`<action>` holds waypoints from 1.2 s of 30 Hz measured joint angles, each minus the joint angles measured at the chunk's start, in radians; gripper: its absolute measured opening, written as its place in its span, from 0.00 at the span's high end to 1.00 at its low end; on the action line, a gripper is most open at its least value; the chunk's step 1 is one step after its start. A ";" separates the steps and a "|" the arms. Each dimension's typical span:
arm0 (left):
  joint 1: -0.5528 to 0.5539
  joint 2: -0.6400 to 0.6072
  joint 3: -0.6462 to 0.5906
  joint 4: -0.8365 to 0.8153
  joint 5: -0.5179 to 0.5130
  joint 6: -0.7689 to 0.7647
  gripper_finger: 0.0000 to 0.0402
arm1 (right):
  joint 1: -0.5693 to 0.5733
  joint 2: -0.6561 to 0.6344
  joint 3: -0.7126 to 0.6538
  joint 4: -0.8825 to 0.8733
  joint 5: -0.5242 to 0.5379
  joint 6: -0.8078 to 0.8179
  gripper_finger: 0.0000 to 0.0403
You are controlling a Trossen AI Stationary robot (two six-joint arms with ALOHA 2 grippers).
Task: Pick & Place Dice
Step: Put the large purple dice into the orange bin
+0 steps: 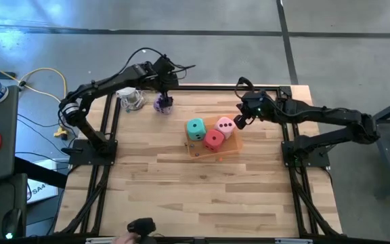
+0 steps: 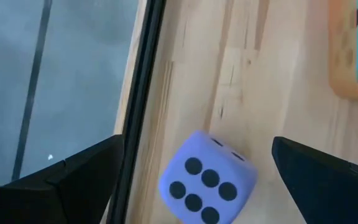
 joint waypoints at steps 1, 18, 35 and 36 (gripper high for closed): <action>0.007 0.000 0.000 -0.001 0.000 0.000 0.00 | -0.005 0.000 0.000 0.000 -0.007 0.007 1.00; 0.234 0.006 0.001 -0.089 0.209 0.620 0.00 | -0.086 0.000 0.000 0.160 -0.128 -0.040 1.00; 0.232 0.108 0.000 -0.224 0.368 0.669 0.00 | -0.139 0.000 0.000 0.188 -0.130 -0.064 1.00; 0.232 0.108 0.000 -0.224 0.361 0.669 0.00 | -0.141 0.001 0.000 0.191 -0.130 -0.064 1.00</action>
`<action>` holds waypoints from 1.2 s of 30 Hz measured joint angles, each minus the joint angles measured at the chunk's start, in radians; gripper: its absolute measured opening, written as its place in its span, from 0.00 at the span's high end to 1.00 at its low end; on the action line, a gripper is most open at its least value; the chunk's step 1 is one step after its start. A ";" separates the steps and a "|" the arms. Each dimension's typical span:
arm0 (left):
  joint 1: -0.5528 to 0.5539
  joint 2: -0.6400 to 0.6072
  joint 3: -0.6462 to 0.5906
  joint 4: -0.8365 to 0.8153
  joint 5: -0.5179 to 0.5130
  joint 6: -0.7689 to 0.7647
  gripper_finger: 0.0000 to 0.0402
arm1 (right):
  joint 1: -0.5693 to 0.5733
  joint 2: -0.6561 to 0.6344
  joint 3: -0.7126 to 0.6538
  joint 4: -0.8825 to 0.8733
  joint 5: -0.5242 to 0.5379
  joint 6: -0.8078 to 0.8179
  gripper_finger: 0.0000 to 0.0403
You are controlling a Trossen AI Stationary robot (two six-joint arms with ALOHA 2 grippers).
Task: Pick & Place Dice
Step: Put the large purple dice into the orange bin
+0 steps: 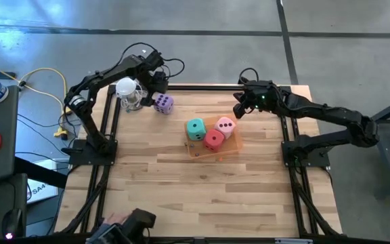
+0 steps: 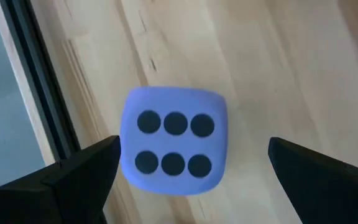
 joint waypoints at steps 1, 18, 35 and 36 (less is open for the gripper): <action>0.000 0.000 0.000 0.000 -0.013 -0.003 0.00 | -0.003 0.001 0.000 0.004 0.000 0.000 1.00; -0.053 0.000 0.000 0.006 -0.042 -0.054 0.00 | -0.017 0.001 0.000 0.032 -0.020 -0.045 1.00; -0.053 0.045 0.000 0.013 -0.043 -0.120 0.00 | -0.017 0.002 0.000 0.030 -0.051 -0.045 1.00; -0.053 0.053 0.000 0.012 -0.044 -0.120 0.00 | -0.017 0.002 0.000 0.030 -0.051 -0.045 1.00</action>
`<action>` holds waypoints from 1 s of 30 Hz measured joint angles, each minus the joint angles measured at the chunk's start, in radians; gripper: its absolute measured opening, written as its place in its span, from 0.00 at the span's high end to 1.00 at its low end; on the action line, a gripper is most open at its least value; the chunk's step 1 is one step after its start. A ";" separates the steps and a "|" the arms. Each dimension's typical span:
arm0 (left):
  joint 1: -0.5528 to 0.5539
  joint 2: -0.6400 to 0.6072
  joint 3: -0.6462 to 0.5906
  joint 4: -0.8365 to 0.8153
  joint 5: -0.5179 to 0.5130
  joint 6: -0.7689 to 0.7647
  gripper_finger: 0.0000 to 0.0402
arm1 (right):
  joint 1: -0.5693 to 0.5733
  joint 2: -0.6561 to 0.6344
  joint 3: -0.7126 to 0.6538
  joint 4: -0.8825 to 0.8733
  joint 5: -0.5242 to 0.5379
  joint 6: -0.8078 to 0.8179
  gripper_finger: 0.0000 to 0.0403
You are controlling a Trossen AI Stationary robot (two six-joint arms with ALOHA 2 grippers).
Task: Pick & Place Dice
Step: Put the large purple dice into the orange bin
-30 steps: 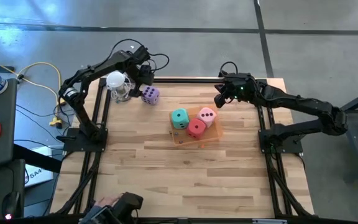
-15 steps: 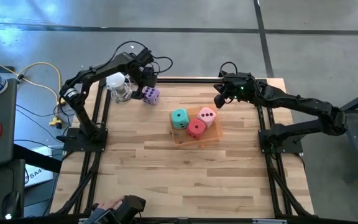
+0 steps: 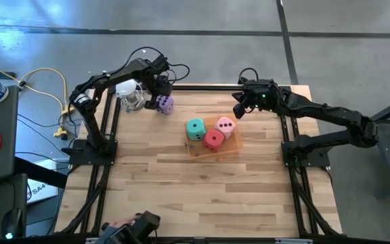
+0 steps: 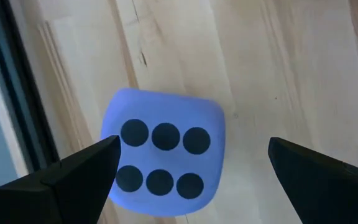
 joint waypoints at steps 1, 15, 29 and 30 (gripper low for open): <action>0.000 0.007 0.000 0.001 -0.005 0.000 0.00 | 0.000 0.000 0.000 0.000 0.000 0.000 1.00; 0.000 0.024 0.000 0.046 -0.051 0.009 0.00 | 0.000 0.000 0.000 -0.003 -0.001 0.000 1.00; -0.004 0.092 0.004 0.046 -0.106 -0.004 0.00 | 0.000 0.000 0.000 -0.016 -0.002 0.000 1.00; -0.005 0.095 0.004 0.047 -0.108 -0.004 0.00 | 0.000 0.000 0.000 -0.017 -0.002 0.000 1.00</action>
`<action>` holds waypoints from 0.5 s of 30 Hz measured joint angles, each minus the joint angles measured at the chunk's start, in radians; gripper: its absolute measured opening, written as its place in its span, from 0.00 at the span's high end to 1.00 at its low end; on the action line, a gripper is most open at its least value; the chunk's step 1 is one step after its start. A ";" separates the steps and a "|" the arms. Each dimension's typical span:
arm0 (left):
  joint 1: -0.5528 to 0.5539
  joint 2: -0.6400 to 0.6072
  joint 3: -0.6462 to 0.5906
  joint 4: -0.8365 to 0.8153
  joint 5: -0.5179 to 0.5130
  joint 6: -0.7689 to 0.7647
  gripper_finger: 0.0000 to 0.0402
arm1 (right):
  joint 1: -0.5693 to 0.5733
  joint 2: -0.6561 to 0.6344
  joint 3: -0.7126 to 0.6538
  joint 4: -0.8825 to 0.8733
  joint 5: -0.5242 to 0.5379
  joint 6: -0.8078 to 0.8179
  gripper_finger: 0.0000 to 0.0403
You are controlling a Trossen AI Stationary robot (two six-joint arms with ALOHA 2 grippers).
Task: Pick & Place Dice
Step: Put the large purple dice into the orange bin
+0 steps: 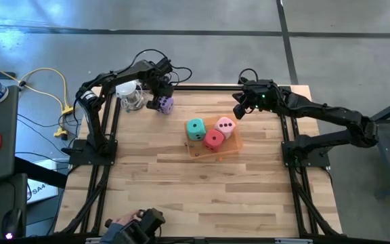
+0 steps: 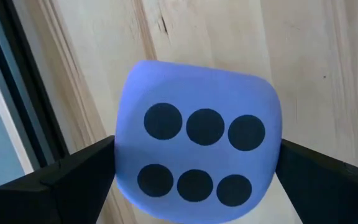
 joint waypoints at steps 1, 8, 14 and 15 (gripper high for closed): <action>0.000 0.002 0.000 0.000 0.000 0.000 0.00 | 0.000 0.000 0.000 -0.001 0.000 0.000 1.00; 0.000 0.003 0.000 0.001 0.001 -0.001 0.00 | 0.000 0.000 0.000 -0.007 0.000 0.000 1.00; 0.001 0.004 -0.002 0.002 0.002 -0.009 0.00 | 0.000 0.000 0.000 -0.007 0.000 0.000 1.00; 0.001 0.004 -0.002 0.002 0.003 -0.012 0.00 | 0.000 0.000 0.000 -0.007 0.000 0.000 1.00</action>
